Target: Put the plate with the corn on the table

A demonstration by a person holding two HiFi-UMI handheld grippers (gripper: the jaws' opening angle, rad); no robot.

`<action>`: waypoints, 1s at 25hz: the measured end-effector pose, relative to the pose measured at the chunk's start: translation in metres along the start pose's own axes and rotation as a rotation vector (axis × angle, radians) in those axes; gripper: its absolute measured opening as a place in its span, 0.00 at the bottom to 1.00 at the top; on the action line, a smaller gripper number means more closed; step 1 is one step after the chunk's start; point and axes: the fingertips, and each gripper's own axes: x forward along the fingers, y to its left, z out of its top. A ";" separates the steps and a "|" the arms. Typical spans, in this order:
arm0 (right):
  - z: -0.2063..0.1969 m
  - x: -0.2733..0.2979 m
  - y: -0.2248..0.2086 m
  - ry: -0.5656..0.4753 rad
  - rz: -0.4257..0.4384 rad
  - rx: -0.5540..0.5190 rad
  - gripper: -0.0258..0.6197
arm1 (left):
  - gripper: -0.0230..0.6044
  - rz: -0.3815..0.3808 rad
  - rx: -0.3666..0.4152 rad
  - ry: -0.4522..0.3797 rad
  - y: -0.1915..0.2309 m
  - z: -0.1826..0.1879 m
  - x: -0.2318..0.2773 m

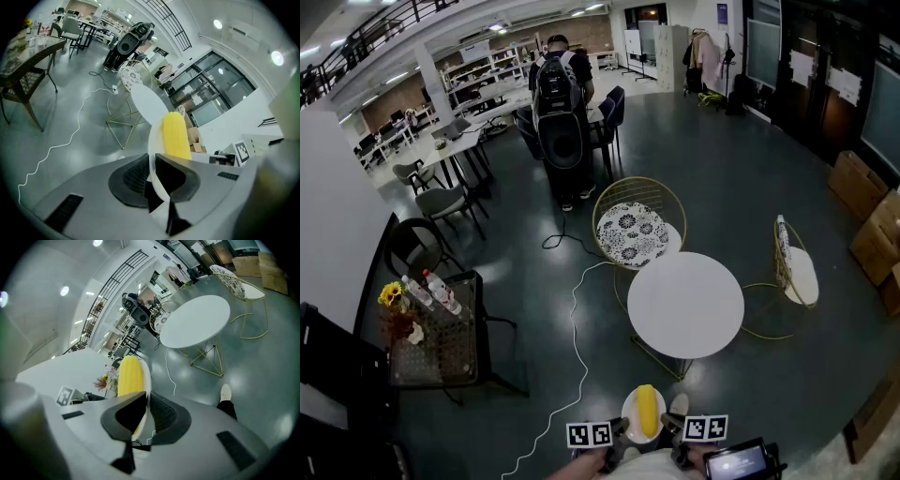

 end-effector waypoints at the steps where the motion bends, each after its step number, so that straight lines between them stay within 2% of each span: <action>1: -0.010 -0.005 0.006 0.000 0.000 -0.006 0.10 | 0.11 -0.012 -0.008 0.000 0.000 -0.009 -0.008; 8: -0.049 -0.022 0.030 -0.002 -0.011 -0.042 0.10 | 0.11 -0.048 -0.030 -0.009 -0.002 -0.044 -0.046; 12: -0.053 -0.031 0.033 -0.029 -0.002 -0.041 0.10 | 0.10 -0.075 -0.005 -0.019 -0.012 -0.045 -0.055; 25: -0.053 -0.035 0.045 -0.066 0.013 -0.041 0.10 | 0.10 -0.089 0.023 -0.032 -0.016 -0.041 -0.066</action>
